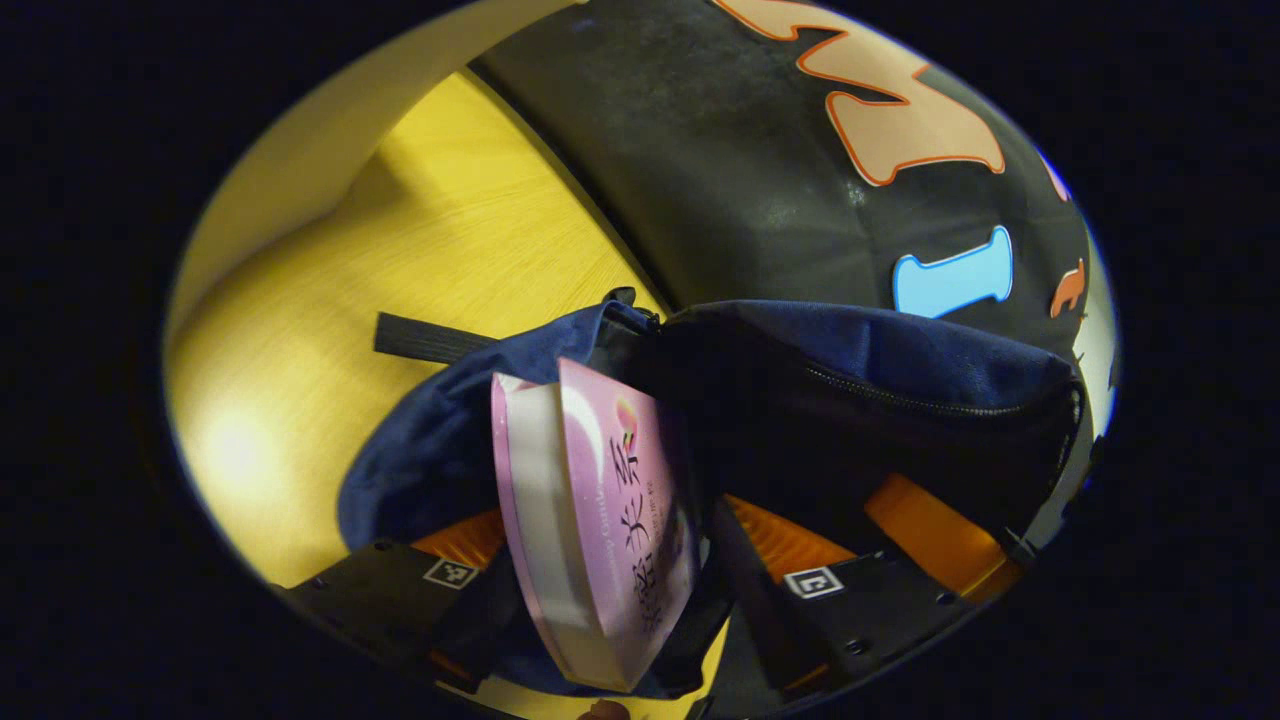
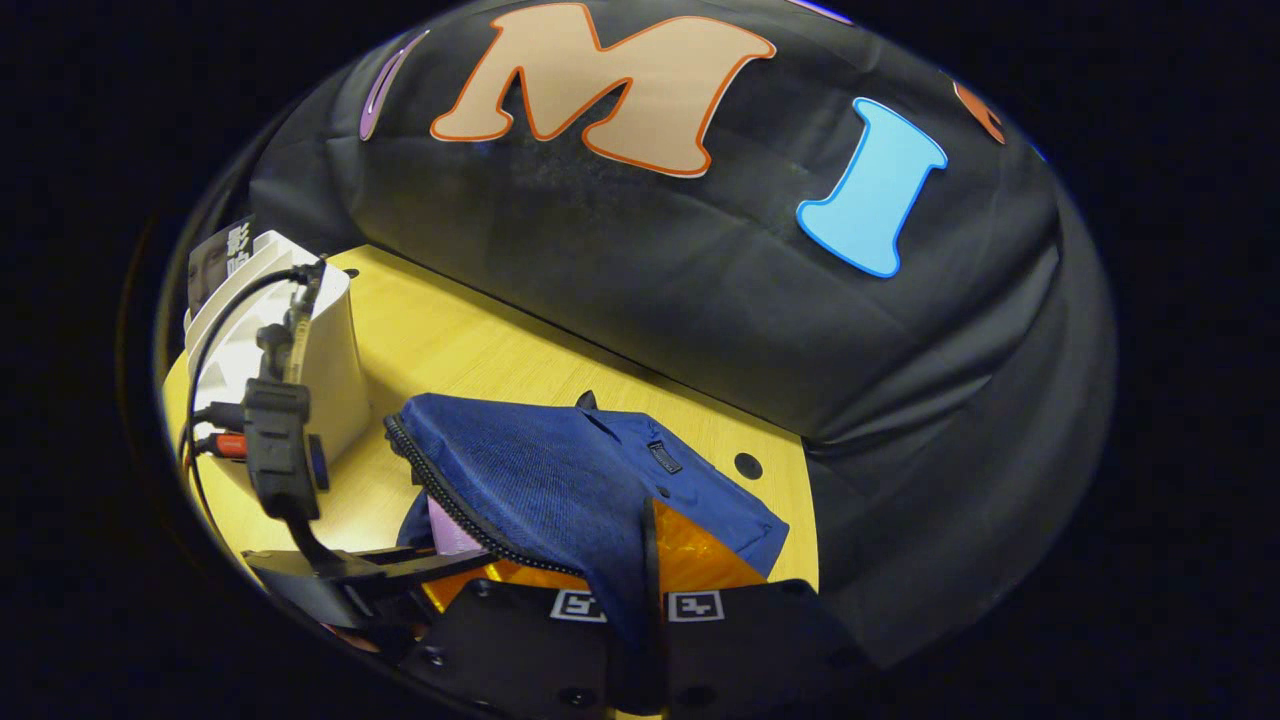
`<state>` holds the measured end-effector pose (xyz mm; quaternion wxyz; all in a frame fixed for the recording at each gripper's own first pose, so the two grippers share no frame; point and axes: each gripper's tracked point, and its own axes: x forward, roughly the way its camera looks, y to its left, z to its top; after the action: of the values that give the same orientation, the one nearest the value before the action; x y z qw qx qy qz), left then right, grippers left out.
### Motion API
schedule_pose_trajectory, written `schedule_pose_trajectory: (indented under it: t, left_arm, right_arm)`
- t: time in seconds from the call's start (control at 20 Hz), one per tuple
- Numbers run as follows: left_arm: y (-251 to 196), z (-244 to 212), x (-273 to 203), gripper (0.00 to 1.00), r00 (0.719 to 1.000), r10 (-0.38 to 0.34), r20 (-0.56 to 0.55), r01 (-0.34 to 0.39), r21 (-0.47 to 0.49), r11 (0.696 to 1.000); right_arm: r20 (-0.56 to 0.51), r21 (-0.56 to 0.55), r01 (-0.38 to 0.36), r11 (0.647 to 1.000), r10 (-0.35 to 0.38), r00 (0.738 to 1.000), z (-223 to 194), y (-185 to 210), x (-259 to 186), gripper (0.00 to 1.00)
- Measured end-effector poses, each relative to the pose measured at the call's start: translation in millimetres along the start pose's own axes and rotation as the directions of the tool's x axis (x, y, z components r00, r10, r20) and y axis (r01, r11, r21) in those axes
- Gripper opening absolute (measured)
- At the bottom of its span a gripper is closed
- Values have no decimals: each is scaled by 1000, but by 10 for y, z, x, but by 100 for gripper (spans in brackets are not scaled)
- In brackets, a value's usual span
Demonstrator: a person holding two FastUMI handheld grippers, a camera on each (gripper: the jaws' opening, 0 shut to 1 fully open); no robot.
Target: Open the schoolbag, grab two books from the bookshelf and put them into the schoolbag.
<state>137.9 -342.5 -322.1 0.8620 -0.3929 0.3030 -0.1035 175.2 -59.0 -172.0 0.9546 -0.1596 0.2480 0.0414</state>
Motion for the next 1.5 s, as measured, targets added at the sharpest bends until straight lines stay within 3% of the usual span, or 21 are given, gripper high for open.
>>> schedule_pose_trajectory:
  t: [0.1,0.2,0.5,0.7,0.9,1.1,1.2,1.3,1.4,1.45,1.5]
  left_arm:
    - [-16,37,-181,91,1000,1,-3,-1,32,999]
    - [28,66,-415,95,1000,19,-7,-18,72,997]
    - [-181,500,-1339,95,999,-2,37,-5,198,980]
    - [-490,1139,-2003,95,990,-39,139,-11,337,942]
    - [-444,2025,-2666,95,954,-9,300,-125,424,897]
    - [42,2979,-3347,93,876,111,469,-331,419,845]
    - [495,3364,-3628,94,827,215,520,-470,428,772]
    - [844,3630,-3898,93,793,286,538,-552,435,712]
    - [1035,3857,-4010,89,783,312,539,-572,425,701]
    - [1148,3949,-4026,94,785,327,527,-575,421,701]
    - [1307,4039,-3996,94,800,343,492,-569,440,695]
  right_arm:
    - [-2,7,0,1000,0,1000,-7,-20,-10,6]
    - [-4,3,-1,1000,1,1000,-11,-19,-1,7]
    - [-13,-10,-6,1000,6,1000,-19,-16,-1,7]
    - [-21,-24,-5,1000,4,1000,-33,-9,-9,7]
    - [-26,-29,3,1000,-4,1000,-41,18,-12,7]
    - [-36,-19,21,1000,-21,999,-53,7,-20,6]
    - [-42,-11,39,999,-39,998,-68,-15,-31,6]
    - [-52,-13,62,998,-63,997,-88,-39,-40,7]
    - [-67,3,87,996,-87,994,-116,-53,-46,7]
    - [-76,14,107,994,-105,992,-134,-58,-58,9]
    - [-87,24,124,992,-121,989,-160,-66,-81,7]
